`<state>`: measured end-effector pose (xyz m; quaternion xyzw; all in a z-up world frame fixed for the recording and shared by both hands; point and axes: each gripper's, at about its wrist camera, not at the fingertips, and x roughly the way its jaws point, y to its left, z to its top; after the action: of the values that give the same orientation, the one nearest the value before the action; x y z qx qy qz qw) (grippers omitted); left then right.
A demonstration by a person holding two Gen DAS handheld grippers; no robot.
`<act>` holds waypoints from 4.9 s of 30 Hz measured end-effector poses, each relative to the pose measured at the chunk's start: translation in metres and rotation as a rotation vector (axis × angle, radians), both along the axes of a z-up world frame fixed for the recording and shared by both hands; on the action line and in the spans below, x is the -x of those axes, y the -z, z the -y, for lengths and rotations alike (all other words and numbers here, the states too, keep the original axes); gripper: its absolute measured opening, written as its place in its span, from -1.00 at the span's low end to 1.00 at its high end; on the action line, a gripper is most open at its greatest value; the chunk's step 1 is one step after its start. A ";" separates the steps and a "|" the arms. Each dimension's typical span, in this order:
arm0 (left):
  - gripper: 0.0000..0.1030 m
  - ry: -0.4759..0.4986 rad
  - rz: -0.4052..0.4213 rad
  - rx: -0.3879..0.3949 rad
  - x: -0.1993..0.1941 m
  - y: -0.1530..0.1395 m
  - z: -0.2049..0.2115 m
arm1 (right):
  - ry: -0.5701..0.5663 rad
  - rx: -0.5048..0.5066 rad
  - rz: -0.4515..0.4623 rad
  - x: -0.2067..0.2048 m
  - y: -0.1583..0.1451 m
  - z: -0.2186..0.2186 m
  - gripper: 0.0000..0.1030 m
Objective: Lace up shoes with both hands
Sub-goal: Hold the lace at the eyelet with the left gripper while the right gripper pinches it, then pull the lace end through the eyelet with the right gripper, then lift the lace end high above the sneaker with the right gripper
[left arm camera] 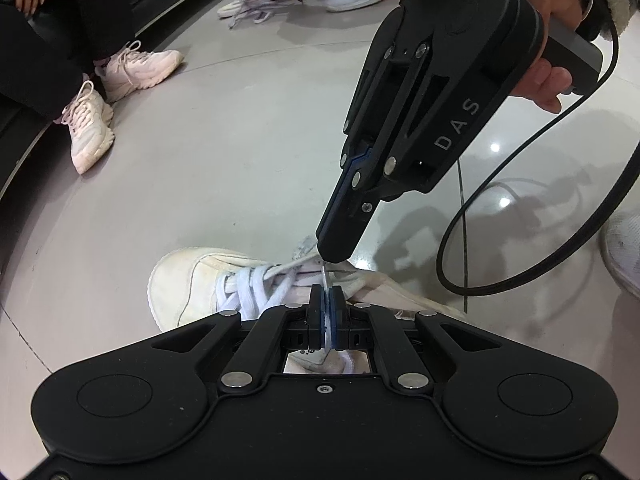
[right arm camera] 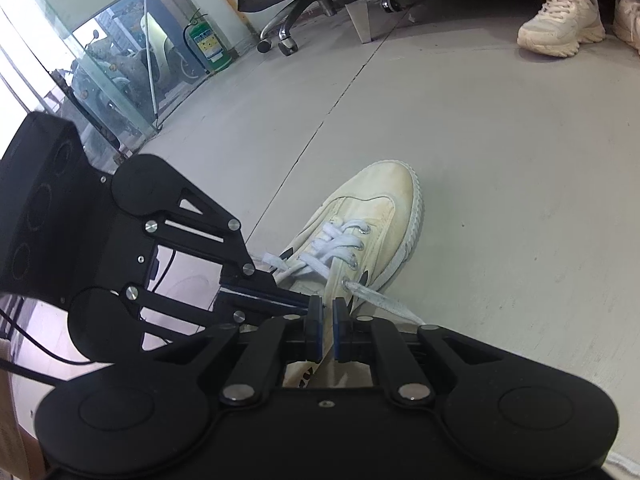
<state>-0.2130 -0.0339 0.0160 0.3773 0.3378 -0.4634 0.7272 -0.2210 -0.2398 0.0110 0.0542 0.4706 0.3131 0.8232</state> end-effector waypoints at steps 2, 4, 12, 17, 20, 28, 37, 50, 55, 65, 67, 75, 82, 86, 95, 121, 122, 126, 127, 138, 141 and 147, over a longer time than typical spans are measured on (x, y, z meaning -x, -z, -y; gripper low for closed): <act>-0.96 0.005 0.000 0.007 -0.002 -0.001 0.001 | -0.023 0.023 0.023 0.002 -0.002 -0.004 -0.92; -0.96 0.003 -0.002 0.021 -0.005 -0.002 0.002 | -0.047 0.046 0.046 0.004 -0.004 -0.009 -0.92; -0.95 -0.052 -0.031 0.086 -0.010 0.003 0.001 | 0.078 -0.028 -0.019 0.005 -0.006 0.009 -0.88; -0.93 -0.072 -0.037 0.098 -0.011 0.001 -0.001 | 0.457 -0.365 -0.408 -0.005 0.037 0.056 -0.86; -0.93 -0.080 -0.038 0.095 -0.010 0.000 -0.001 | 0.592 -0.528 -0.502 -0.001 0.052 0.068 -0.78; -0.93 -0.094 -0.049 0.088 -0.009 0.000 0.000 | 0.733 -0.660 -0.655 0.005 0.074 0.072 -0.74; -0.93 -0.107 -0.053 0.083 -0.010 0.000 0.002 | 0.810 -0.728 -0.722 0.015 0.083 0.067 -0.74; -0.87 -0.182 -0.054 0.095 -0.009 -0.003 -0.001 | 0.750 -0.638 -0.602 0.015 0.070 0.052 -0.96; -0.87 -0.234 0.013 0.096 0.004 -0.018 -0.006 | 0.681 -0.536 -0.498 0.009 0.057 0.045 -0.97; -0.87 -0.451 -0.121 0.132 0.030 -0.002 -0.003 | 0.277 0.132 0.038 0.019 -0.002 -0.017 -0.96; -0.87 -0.493 -0.128 0.114 0.028 0.007 -0.005 | 0.254 0.321 0.142 0.028 -0.009 -0.012 -0.97; -0.83 -0.550 -0.189 0.150 0.022 0.016 -0.028 | 0.306 0.823 0.208 0.070 -0.024 0.057 -0.96; -0.83 -0.537 -0.203 0.157 0.019 0.021 -0.033 | 0.427 0.924 0.052 0.116 -0.032 0.111 -1.00; -0.82 -0.528 -0.213 0.151 0.017 0.023 -0.032 | 0.474 0.795 -0.009 0.119 -0.030 0.118 -0.97; -0.82 -0.543 -0.248 0.137 0.011 0.023 -0.030 | 1.069 -0.017 -0.418 0.062 0.006 0.197 -0.66; -0.72 -0.560 -0.234 0.124 0.020 0.024 -0.031 | 0.711 0.299 -0.190 -0.060 0.030 0.140 -0.68; -0.71 -0.562 -0.232 0.125 0.020 0.023 -0.031 | 0.699 0.301 -0.184 -0.060 0.030 0.136 -0.68; -0.68 -0.560 -0.226 0.117 0.021 0.023 -0.030 | 0.647 0.328 -0.149 -0.060 0.035 0.112 -0.68; -0.68 -0.560 -0.225 0.114 0.021 0.023 -0.029 | 0.633 0.342 -0.150 -0.063 0.039 0.107 -0.69; -0.65 -0.558 -0.212 0.112 0.027 0.021 -0.030 | 0.805 0.176 -0.046 -0.054 0.019 0.120 -0.99; -0.65 -0.555 -0.217 0.122 0.026 0.023 -0.033 | 0.793 -0.014 0.096 -0.055 -0.035 0.118 -0.99; -0.64 -0.541 -0.215 0.117 0.025 0.023 -0.032 | 0.627 -0.245 0.365 -0.050 -0.140 0.086 -0.99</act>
<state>-0.2381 -0.0023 -0.0069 0.1798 0.4738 -0.3088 0.8048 -0.1713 -0.3259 0.1509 0.2368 0.2357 0.1046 0.9367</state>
